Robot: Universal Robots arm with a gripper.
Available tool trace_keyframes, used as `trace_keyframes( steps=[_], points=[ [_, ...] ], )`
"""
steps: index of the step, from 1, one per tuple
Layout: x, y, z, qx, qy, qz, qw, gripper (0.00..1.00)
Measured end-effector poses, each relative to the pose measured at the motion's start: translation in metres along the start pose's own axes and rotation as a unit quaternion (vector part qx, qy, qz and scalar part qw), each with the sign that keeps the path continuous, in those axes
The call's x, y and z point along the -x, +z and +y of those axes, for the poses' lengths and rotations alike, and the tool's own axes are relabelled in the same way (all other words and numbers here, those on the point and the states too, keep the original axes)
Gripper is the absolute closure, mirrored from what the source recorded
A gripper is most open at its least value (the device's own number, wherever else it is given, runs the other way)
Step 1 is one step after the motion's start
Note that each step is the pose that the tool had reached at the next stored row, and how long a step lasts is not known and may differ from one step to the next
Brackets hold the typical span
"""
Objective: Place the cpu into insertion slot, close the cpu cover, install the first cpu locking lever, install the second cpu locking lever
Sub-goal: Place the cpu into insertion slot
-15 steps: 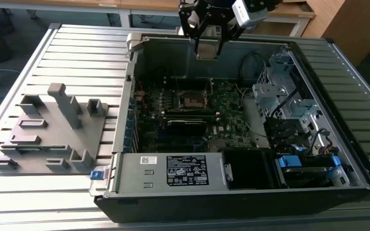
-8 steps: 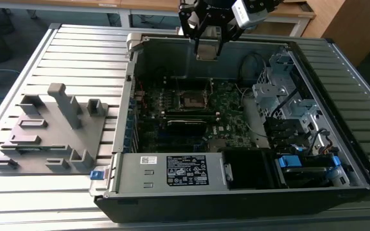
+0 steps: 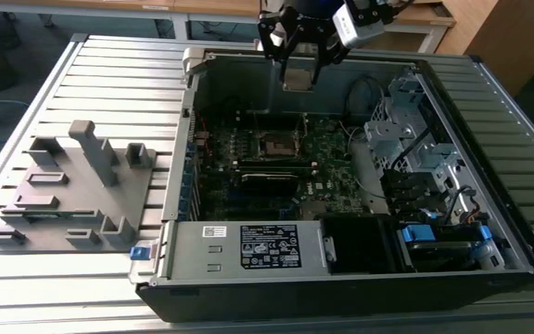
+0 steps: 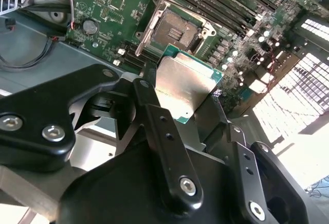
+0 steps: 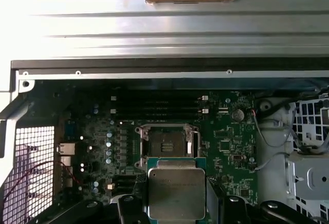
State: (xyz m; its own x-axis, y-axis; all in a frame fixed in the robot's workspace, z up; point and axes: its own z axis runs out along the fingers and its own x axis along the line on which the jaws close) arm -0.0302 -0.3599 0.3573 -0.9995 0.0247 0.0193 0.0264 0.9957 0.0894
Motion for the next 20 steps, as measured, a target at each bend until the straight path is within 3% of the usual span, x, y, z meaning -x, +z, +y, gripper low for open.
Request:
trace_keyframes(
  steps=[7,20],
  points=[
    [0.0002,0.0095,-0.0008,0.0000,0.000,0.0000,1.0000,0.46],
    [0.0002,0.0125,-0.0011,0.0000,0.000,0.0000,1.0000,0.46]
  ],
)
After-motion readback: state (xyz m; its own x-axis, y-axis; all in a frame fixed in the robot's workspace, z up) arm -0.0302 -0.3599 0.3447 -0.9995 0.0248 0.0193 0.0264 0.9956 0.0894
